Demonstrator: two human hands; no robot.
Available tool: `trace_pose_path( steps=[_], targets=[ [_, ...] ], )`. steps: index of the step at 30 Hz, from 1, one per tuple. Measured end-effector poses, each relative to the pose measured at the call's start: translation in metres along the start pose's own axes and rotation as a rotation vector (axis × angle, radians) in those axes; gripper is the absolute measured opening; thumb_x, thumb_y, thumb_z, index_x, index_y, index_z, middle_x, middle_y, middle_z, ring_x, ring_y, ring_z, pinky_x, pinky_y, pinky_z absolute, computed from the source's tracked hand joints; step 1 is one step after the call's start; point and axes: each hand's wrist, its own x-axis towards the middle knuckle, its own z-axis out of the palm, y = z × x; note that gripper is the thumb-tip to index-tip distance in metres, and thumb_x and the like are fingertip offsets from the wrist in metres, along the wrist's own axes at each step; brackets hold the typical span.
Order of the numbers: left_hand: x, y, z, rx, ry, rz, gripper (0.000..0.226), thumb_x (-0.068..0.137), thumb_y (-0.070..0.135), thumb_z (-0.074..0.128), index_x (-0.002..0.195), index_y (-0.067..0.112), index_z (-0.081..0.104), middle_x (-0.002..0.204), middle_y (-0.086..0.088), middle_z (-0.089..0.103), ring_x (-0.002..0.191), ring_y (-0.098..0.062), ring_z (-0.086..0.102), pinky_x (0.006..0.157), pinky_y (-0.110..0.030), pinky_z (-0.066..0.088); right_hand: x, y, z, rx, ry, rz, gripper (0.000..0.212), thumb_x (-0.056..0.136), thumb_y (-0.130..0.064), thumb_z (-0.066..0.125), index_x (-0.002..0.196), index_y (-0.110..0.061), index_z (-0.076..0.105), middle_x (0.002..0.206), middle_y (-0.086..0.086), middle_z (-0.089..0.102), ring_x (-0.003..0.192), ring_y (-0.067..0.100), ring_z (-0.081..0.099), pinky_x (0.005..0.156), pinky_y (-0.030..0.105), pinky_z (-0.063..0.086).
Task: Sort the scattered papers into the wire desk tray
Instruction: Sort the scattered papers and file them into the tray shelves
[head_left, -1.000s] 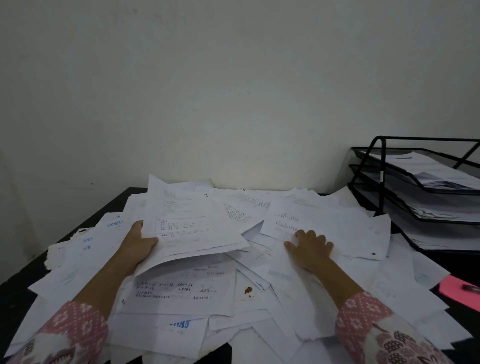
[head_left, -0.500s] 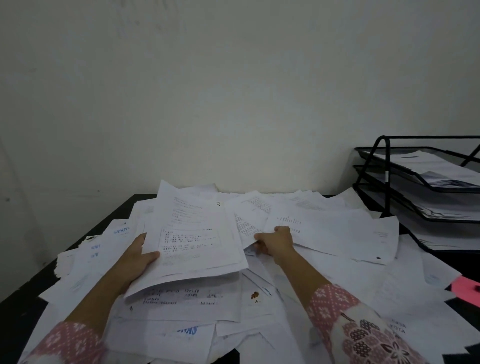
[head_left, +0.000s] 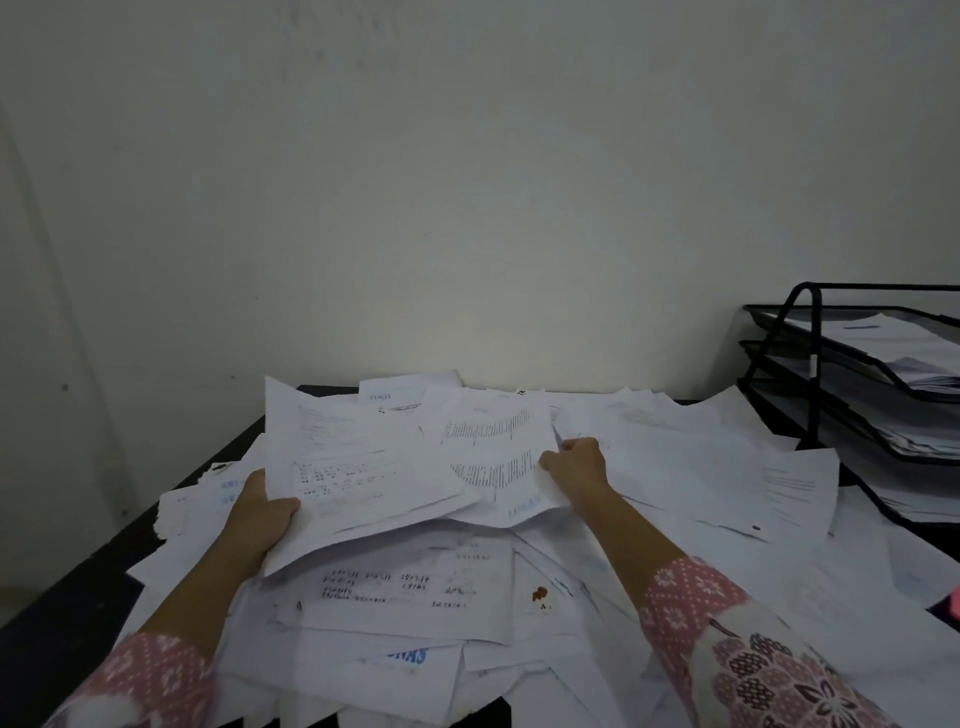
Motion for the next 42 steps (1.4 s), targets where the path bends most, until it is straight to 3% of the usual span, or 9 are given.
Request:
trace_pose_path(
  steps=[4,11,17,20,22,28,33,37,42],
  targets=[
    [-0.007,0.004,0.01,0.024,-0.137,0.057,0.056,0.093,0.003,0.052,0.144,0.006,0.029,0.145,-0.015,0.038,0.128,-0.033,0.04,0.103,-0.039,0.034,-0.005,0.007,-0.002,-0.126,-0.162,-0.002,0.013,0.086,-0.005,0.056,0.098,-0.003,0.061,0.103,0.012,0.062,0.087,0.023,0.055,0.073,0.032,0.045],
    [-0.02,0.017,0.029,0.013,-0.287,0.135,0.06,0.095,0.024,0.054,0.146,0.012,0.026,0.147,-0.006,0.036,0.131,-0.026,0.039,0.103,-0.033,0.033,0.002,0.013,-0.01,-0.01,-0.313,-0.014,0.032,0.092,-0.005,0.051,0.123,-0.01,0.051,0.12,0.01,0.055,0.107,0.026,0.053,0.094,0.036,0.046],
    [-0.024,0.028,0.044,-0.013,-0.377,0.135,0.054,0.092,0.02,0.058,0.139,0.008,0.034,0.136,-0.008,0.046,0.108,-0.02,0.049,0.085,-0.026,0.042,0.003,0.026,-0.019,-0.219,-0.165,-0.008,0.008,0.084,-0.007,0.057,0.09,-0.004,0.053,0.081,0.009,0.057,0.066,0.015,0.051,0.054,0.019,0.037],
    [-0.022,0.028,0.042,-0.108,-0.493,0.061,0.04,0.092,0.014,0.057,0.13,0.007,0.046,0.13,-0.01,0.055,0.094,-0.016,0.059,0.072,-0.026,0.049,0.0,0.025,-0.022,-0.284,-0.23,-0.019,0.022,0.085,-0.002,0.057,0.107,0.003,0.059,0.108,0.022,0.062,0.088,0.026,0.061,0.066,0.022,0.04],
    [-0.023,0.029,0.043,-0.121,-0.534,0.068,0.037,0.093,0.009,0.056,0.129,0.008,0.048,0.129,-0.011,0.056,0.093,-0.015,0.059,0.073,-0.026,0.05,-0.007,0.02,-0.019,-0.317,-0.324,-0.041,0.029,0.089,-0.004,0.057,0.117,-0.001,0.057,0.111,0.016,0.062,0.085,0.023,0.059,0.063,0.022,0.042],
    [-0.029,0.036,0.049,-0.132,-0.336,0.222,0.06,0.093,0.007,0.054,0.145,0.013,0.024,0.142,-0.009,0.039,0.125,-0.027,0.041,0.098,-0.036,0.038,-0.015,0.012,-0.007,-0.218,-0.268,-0.104,0.027,0.094,-0.005,0.038,0.112,0.01,0.053,0.094,0.016,0.056,0.078,0.016,0.043,0.059,0.023,0.032],
    [-0.028,0.064,0.047,-0.355,-0.274,0.351,0.056,0.092,0.006,0.056,0.142,0.016,0.032,0.135,-0.005,0.048,0.114,-0.018,0.048,0.097,-0.036,0.041,-0.011,-0.012,-0.027,0.077,-0.246,-0.146,0.055,0.088,-0.05,0.056,0.123,-0.009,0.043,0.112,0.0,0.05,0.098,0.015,0.051,0.079,0.028,0.043],
    [-0.034,0.094,0.057,-0.503,-0.271,0.43,0.046,0.09,0.005,0.058,0.132,0.019,0.043,0.12,0.0,0.057,0.111,-0.02,0.055,0.094,-0.037,0.045,-0.01,-0.029,-0.05,0.241,-0.221,-0.234,0.081,0.077,-0.043,0.071,0.137,-0.016,0.024,0.128,0.003,0.045,0.119,0.022,0.048,0.101,0.037,0.042],
    [-0.045,0.124,0.074,-0.634,-0.269,0.471,0.038,0.088,0.011,0.062,0.124,0.017,0.051,0.111,0.0,0.063,0.1,-0.017,0.062,0.079,-0.031,0.053,-0.014,-0.042,-0.076,0.286,-0.049,-0.438,0.035,0.089,-0.026,0.063,0.117,-0.011,0.048,0.116,0.007,0.058,0.108,0.024,0.056,0.084,0.029,0.047]
  ],
)
